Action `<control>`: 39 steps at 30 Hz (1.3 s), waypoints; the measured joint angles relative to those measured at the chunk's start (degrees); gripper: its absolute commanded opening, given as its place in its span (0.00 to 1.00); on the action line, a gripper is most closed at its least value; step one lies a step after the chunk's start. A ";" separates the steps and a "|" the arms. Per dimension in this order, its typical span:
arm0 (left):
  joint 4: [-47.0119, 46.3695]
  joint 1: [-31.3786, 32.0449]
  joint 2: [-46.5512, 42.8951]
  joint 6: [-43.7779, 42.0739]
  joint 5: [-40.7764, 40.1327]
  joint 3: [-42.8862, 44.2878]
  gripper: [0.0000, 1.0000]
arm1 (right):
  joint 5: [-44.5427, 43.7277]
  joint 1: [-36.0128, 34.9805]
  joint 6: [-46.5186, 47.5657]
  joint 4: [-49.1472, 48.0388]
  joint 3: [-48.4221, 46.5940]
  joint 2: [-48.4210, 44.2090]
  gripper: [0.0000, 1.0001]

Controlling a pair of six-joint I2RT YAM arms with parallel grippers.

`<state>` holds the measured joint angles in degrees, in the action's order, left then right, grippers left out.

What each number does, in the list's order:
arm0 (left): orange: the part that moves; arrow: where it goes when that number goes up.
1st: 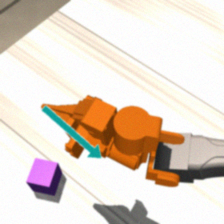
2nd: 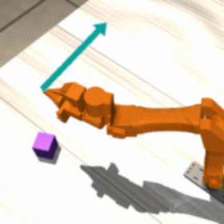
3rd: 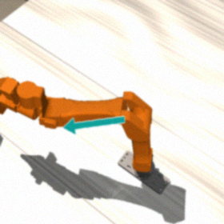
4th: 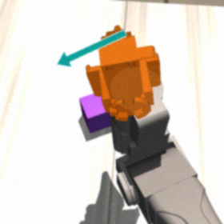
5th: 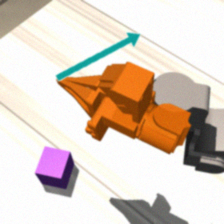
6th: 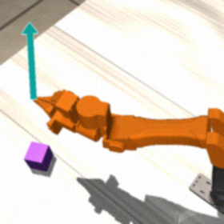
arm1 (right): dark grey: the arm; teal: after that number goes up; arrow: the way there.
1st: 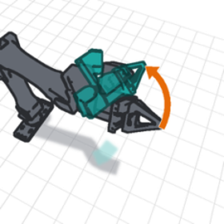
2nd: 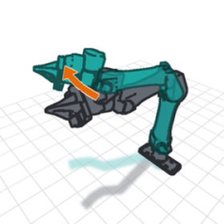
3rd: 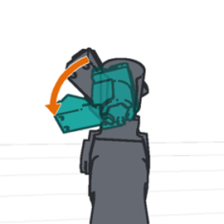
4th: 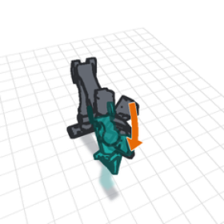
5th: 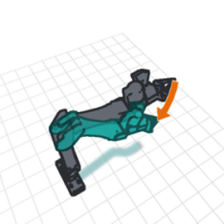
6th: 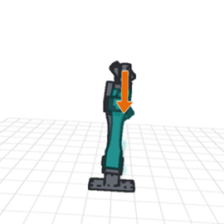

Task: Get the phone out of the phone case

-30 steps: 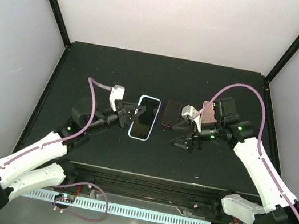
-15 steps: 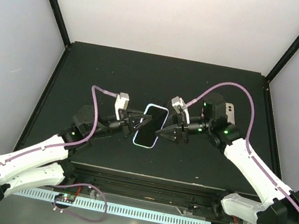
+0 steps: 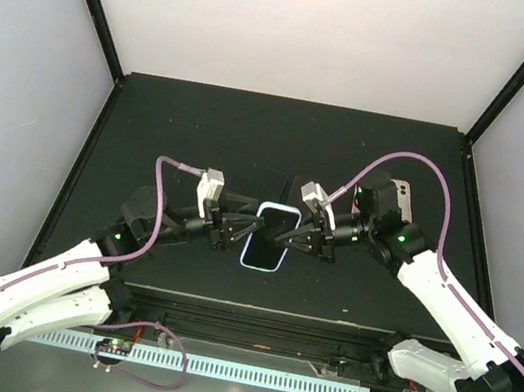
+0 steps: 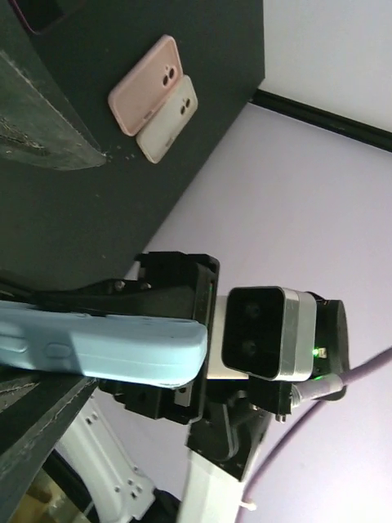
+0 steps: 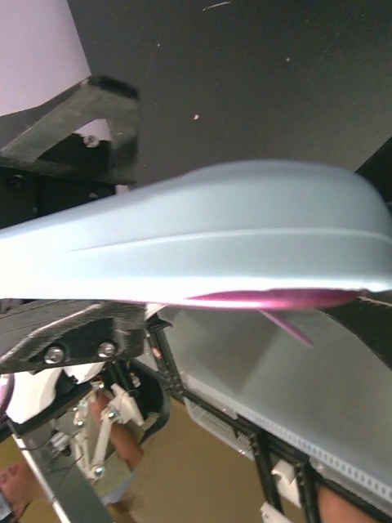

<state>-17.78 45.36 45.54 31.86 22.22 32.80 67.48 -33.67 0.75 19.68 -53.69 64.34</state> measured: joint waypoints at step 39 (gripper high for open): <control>26.27 5.84 12.33 -17.66 11.32 9.53 0.11 | -4.00 -0.81 26.14 25.24 -0.61 6.49 0.01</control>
<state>8.49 51.20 57.87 14.20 33.54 42.33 63.48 -34.48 26.89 44.93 -54.30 70.83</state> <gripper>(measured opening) 0.146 0.103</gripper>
